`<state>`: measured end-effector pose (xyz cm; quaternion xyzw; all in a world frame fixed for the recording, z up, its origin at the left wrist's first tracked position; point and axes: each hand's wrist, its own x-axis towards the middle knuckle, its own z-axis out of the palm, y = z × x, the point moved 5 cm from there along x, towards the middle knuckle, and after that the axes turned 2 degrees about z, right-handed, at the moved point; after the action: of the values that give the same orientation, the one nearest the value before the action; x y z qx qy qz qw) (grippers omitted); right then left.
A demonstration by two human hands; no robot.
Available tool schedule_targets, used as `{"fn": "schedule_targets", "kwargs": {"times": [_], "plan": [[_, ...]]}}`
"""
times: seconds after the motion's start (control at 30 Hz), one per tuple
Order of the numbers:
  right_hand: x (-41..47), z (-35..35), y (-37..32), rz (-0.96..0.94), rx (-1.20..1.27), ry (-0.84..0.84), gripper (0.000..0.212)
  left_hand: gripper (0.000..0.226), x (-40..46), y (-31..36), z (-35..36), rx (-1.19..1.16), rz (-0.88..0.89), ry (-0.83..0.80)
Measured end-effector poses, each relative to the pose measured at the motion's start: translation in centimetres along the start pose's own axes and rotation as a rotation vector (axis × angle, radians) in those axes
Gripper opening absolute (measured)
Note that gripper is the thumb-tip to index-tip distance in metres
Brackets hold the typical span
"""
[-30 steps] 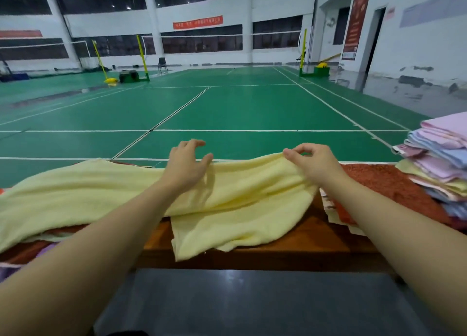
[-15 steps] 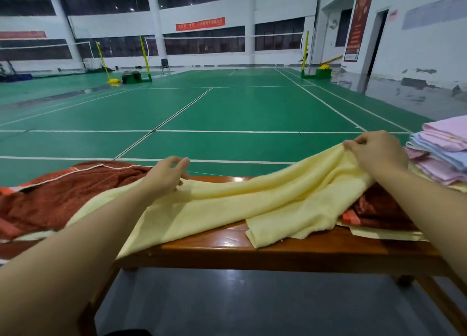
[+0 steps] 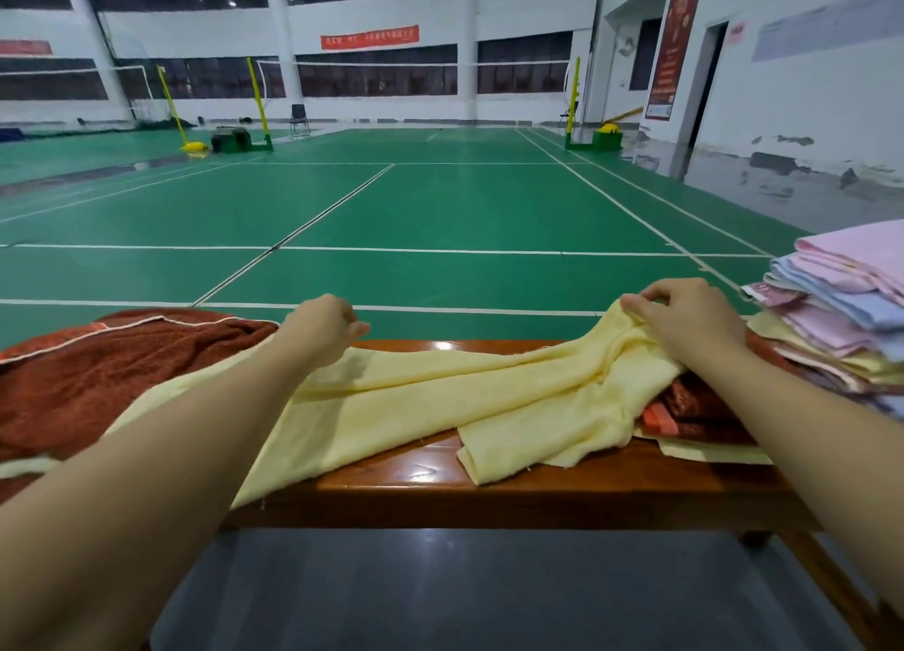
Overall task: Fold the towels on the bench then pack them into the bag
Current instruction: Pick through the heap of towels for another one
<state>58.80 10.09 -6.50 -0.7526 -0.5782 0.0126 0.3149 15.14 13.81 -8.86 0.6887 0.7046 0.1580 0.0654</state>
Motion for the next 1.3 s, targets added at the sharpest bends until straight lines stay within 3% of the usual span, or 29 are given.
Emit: {"fn": "schedule_targets", "kwargs": {"times": [0.17,0.33,0.43,0.5,0.57,0.63,0.73,0.87,0.93,1.17,1.3], "plan": [[0.0,0.2,-0.3,-0.017,-0.062,-0.03,0.033,0.04,1.1,-3.1,2.1,0.055,-0.054,-0.108],[0.6,0.9,0.0,-0.03,-0.067,-0.136,0.031,0.034,1.5,-3.2,1.5,0.132,-0.045,-0.23],[1.4,0.0,-0.4,-0.029,-0.115,-0.108,0.03,0.033,1.7,-3.2,-0.3,0.143,-0.076,-0.024],[2.2,-0.9,-1.1,-0.033,-0.17,-0.094,0.03,0.031,1.9,-3.1,-1.6,-0.089,-0.13,0.099],[3.4,-2.0,-2.2,-0.033,-0.182,-0.104,0.029,0.027,2.0,-2.7,-2.7,-0.413,-0.208,0.125],[4.8,-3.0,-2.9,0.031,-0.165,-0.122,0.031,0.027,2.2,-2.5,-3.8,-0.577,-0.242,0.148],[5.7,-3.8,-3.9,0.169,-0.128,-0.14,0.043,0.034,2.3,-2.7,-5.3,-0.487,-0.223,0.199],[4.8,-2.7,-5.4,0.234,0.111,-0.214,0.049,0.028,1.1,-2.5,-6.3,-0.464,-0.197,0.248],[4.3,-2.4,-5.2,0.269,0.233,-0.108,0.043,0.031,0.6,-2.8,-6.6,-0.533,-0.213,0.297],[1.4,-4.3,-7.2,0.106,0.486,0.286,0.029,0.031,-1.6,-1.0,-9.5,-0.692,-0.12,0.49],[0.9,-6.7,-8.6,-0.083,0.427,0.369,0.026,0.041,-2.0,-1.5,-11.0,-0.926,-0.211,0.541]]}}
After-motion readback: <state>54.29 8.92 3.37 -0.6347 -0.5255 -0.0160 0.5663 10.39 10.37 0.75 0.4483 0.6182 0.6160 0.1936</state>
